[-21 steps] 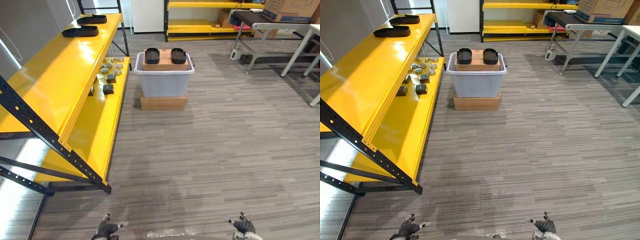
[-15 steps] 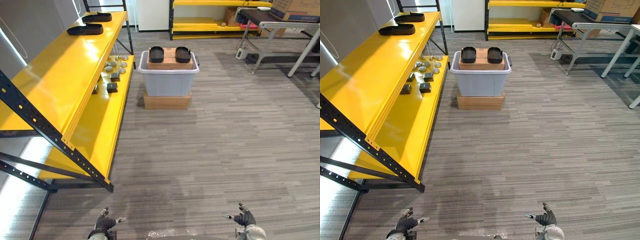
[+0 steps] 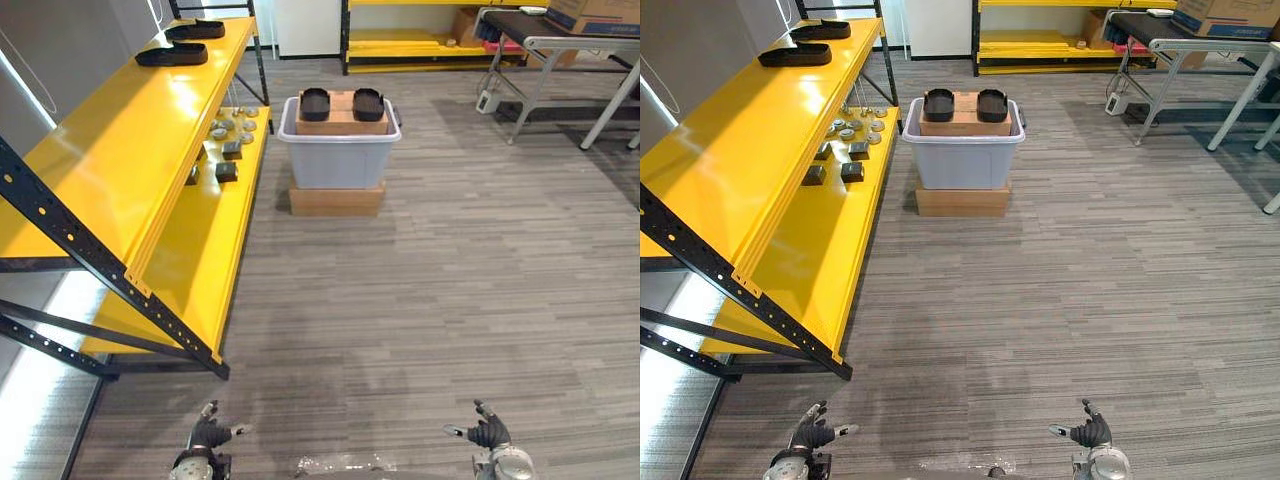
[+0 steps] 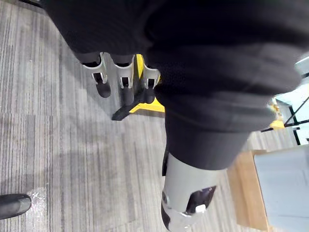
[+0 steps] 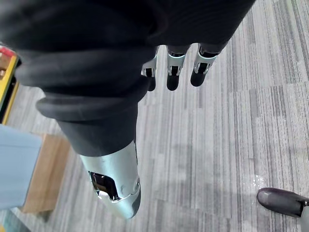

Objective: Walk over and take plastic housings, then place them on the shelf

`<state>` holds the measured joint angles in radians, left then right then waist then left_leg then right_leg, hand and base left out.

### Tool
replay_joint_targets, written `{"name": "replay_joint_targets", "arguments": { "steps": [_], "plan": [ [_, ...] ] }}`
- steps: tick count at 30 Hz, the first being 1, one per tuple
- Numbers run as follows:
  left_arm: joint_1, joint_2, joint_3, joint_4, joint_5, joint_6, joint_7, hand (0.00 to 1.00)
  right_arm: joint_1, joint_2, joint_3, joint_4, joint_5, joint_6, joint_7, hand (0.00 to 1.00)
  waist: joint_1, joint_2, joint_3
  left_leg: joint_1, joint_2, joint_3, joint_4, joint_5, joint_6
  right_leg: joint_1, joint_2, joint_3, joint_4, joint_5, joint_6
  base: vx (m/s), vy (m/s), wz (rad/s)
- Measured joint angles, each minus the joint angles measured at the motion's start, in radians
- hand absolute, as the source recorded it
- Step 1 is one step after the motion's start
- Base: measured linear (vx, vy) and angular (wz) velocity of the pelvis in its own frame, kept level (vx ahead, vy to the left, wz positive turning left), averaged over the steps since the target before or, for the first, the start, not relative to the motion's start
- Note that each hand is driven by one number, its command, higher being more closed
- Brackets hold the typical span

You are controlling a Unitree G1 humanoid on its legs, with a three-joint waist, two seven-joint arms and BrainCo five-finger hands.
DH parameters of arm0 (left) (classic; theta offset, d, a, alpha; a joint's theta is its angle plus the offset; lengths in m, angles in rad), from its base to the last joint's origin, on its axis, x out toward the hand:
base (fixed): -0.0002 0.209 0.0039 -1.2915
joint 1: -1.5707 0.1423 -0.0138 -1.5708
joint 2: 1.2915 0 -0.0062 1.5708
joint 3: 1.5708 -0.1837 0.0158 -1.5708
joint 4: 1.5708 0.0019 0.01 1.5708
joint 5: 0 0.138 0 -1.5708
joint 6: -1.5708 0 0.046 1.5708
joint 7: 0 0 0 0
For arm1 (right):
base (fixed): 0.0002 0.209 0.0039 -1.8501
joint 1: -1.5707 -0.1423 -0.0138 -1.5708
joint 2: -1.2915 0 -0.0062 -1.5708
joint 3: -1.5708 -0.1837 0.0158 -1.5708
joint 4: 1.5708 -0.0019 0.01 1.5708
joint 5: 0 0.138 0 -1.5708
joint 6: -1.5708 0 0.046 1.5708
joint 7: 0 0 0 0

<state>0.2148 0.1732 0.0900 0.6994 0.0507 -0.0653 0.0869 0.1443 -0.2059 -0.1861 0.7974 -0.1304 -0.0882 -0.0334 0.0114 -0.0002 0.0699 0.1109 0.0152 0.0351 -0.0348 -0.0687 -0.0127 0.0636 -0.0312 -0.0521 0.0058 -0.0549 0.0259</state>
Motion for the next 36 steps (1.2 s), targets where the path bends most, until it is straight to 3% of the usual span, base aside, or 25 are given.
{"name": "replay_joint_targets", "arguments": {
  "steps": [5,10,12,14,16,17,20,22,23,24,25,26,27,29,30,31,32,34,36],
  "plan": [
    [0.001,0.000,0.002,-0.006,-0.001,0.000,0.001,0.00,-0.009,0.000,-0.003,0.000,0.000,0.001,-0.008,0.00,0.003,-0.001,0.001,-0.022,0.000,0.021,0.019,-0.010,0.002,-0.021,0.000,0.015,0.005,0.000,0.000,0.00,-0.001,-0.10],
    [0.003,-0.003,0.013,-0.031,-0.003,0.002,0.002,0.00,-0.042,-0.001,-0.047,-0.005,0.002,0.010,-0.013,0.00,0.005,0.016,0.017,-0.106,0.004,0.067,0.151,-0.098,0.023,-0.083,0.000,0.059,0.048,-0.013,0.015,-0.01,0.021,-0.25],
    [0.005,-0.005,0.031,-0.055,-0.007,0.003,0.002,0.00,-0.049,-0.006,-0.053,-0.023,0.002,0.016,-0.021,0.00,0.005,0.022,0.031,-0.137,0.003,0.081,0.203,-0.135,0.034,-0.125,-0.004,0.072,0.120,-0.050,0.028,-0.01,0.068,-0.26],
    [0.001,-0.003,0.051,-0.072,-0.020,0.003,0.006,0.00,-0.049,-0.009,-0.068,-0.029,0.004,0.026,-0.029,0.00,0.005,0.031,0.058,-0.149,0.002,0.087,0.257,-0.188,0.051,-0.216,-0.016,0.059,0.331,-0.105,0.082,0.01,0.077,-0.22],
    [-0.009,-0.001,0.051,-0.072,-0.022,0.003,0.007,0.00,-0.050,-0.006,-0.076,-0.029,0.005,0.029,-0.030,0.00,0.001,0.033,0.076,-0.110,-0.001,0.083,0.244,-0.196,0.070,-0.293,-0.034,0.009,0.527,-0.105,0.092,0.11,0.072,-0.01],
    [-0.018,0.003,0.050,-0.069,-0.022,0.005,0.009,0.00,-0.045,-0.005,-0.076,-0.029,0.010,0.031,-0.029,0.00,0.000,0.035,0.091,-0.078,-0.002,0.080,0.242,-0.200,0.080,-0.346,-0.053,-0.043,0.629,-0.130,0.087,0.26,0.082,-0.02],
    [-0.034,0.018,0.050,-0.068,-0.023,0.011,0.021,0.00,-0.051,-0.009,-0.076,-0.033,0.017,0.031,-0.030,0.00,-0.006,0.028,0.098,-0.023,0.004,0.067,0.200,-0.206,0.074,-0.409,-0.055,-0.120,0.517,-0.137,0.055,0.31,0.025,0.15],
    [-0.059,0.014,0.051,-0.061,-0.040,0.012,0.027,0.00,-0.069,-0.022,-0.076,-0.034,0.022,0.031,-0.030,0.00,-0.027,0.040,0.112,0.008,0.025,0.041,0.168,-0.209,0.068,-0.451,-0.031,-0.128,0.394,-0.098,0.034,0.44,-0.075,0.45],
    [-0.067,0.010,0.051,-0.061,-0.040,0.012,0.028,0.00,-0.076,-0.034,-0.076,-0.038,0.023,0.031,-0.030,0.00,-0.044,0.043,0.119,0.048,0.041,0.027,0.143,-0.218,0.047,-0.460,0.005,-0.105,0.262,-0.011,0.029,0.45,-0.096,0.41],
    [-0.065,0.011,0.051,-0.061,-0.040,0.012,0.029,0.00,-0.074,-0.036,-0.076,-0.039,0.022,0.031,-0.031,0.00,-0.048,0.041,0.120,0.063,0.039,0.020,0.141,-0.226,0.031,-0.464,0.006,-0.089,0.232,0.030,0.026,0.47,-0.110,0.44],
    [-0.062,0.013,0.052,-0.061,-0.040,0.011,0.029,0.00,-0.068,-0.036,-0.076,-0.039,0.022,0.030,-0.032,0.00,-0.052,0.030,0.118,0.088,0.036,0.011,0.142,-0.244,0.001,-0.470,0.001,-0.070,0.225,0.087,-0.005,0.40,-0.141,0.38],
    [-0.071,-0.006,0.060,-0.051,-0.039,0.012,0.031,0.00,-0.059,-0.043,-0.077,-0.036,0.022,0.036,-0.031,0.00,-0.054,0.045,0.120,0.111,0.062,-0.007,0.158,-0.259,-0.020,-0.482,0.007,-0.082,0.309,0.120,-0.048,0.40,-0.160,0.37],
    [-0.071,-0.010,0.060,-0.052,-0.039,0.010,0.030,0.00,-0.059,-0.038,-0.077,-0.041,0.022,0.037,-0.030,0.00,-0.055,0.056,0.112,0.097,0.075,-0.009,0.190,-0.256,-0.026,-0.489,0.012,-0.090,0.338,0.087,-0.062,0.50,-0.227,0.32],
    [-0.077,-0.028,0.069,-0.047,-0.040,0.011,0.029,0.00,-0.059,-0.021,-0.071,-0.062,0.022,0.037,-0.028,0.00,-0.053,0.066,0.119,-0.033,0.118,-0.007,0.522,-0.217,-0.049,-0.442,0.036,-0.128,0.372,-0.007,-0.088,0.56,-0.292,0.29],
    [-0.076,-0.039,0.077,-0.046,-0.040,0.012,0.028,0.00,-0.054,-0.016,-0.070,-0.069,0.023,0.039,-0.028,0.00,-0.050,0.067,0.121,-0.076,0.133,-0.005,0.646,-0.172,-0.039,-0.412,0.046,-0.134,0.369,-0.023,-0.099,0.62,-0.322,0.23],
    [-0.062,-0.054,0.079,-0.046,-0.039,0.013,0.026,0.00,-0.047,-0.008,-0.052,-0.087,0.024,0.039,-0.028,0.00,-0.043,0.066,0.122,-0.162,0.179,-0.007,0.887,-0.057,-0.023,-0.333,0.065,-0.139,0.342,-0.048,-0.116,0.51,-0.246,0.03],
    [-0.054,-0.059,0.075,-0.043,-0.039,0.013,0.021,0.00,-0.047,0.000,-0.027,-0.106,0.034,0.036,-0.028,0.00,-0.034,0.060,0.125,-0.231,0.227,0.025,1.076,-0.058,-0.026,-0.254,0.085,-0.137,0.309,-0.057,-0.129,0.50,-0.214,-0.06],
    [-0.057,-0.072,0.075,-0.047,-0.039,0.015,0.022,0.00,-0.046,0.017,-0.018,-0.142,0.050,0.029,-0.030,0.00,-0.007,0.041,0.134,-0.333,0.263,0.081,1.204,-0.065,-0.015,-0.141,0.090,-0.117,0.244,-0.067,-0.141,0.49,-0.186,-0.16],
    [-0.055,-0.086,0.071,-0.060,-0.040,0.015,0.022,0.00,-0.045,0.027,-0.018,-0.165,0.057,0.027,-0.030,0.00,0.011,0.030,0.133,-0.430,0.256,0.122,1.176,-0.073,-0.005,-0.067,0.084,-0.096,0.177,-0.087,-0.138,0.33,-0.094,-0.10]
  ]
}}
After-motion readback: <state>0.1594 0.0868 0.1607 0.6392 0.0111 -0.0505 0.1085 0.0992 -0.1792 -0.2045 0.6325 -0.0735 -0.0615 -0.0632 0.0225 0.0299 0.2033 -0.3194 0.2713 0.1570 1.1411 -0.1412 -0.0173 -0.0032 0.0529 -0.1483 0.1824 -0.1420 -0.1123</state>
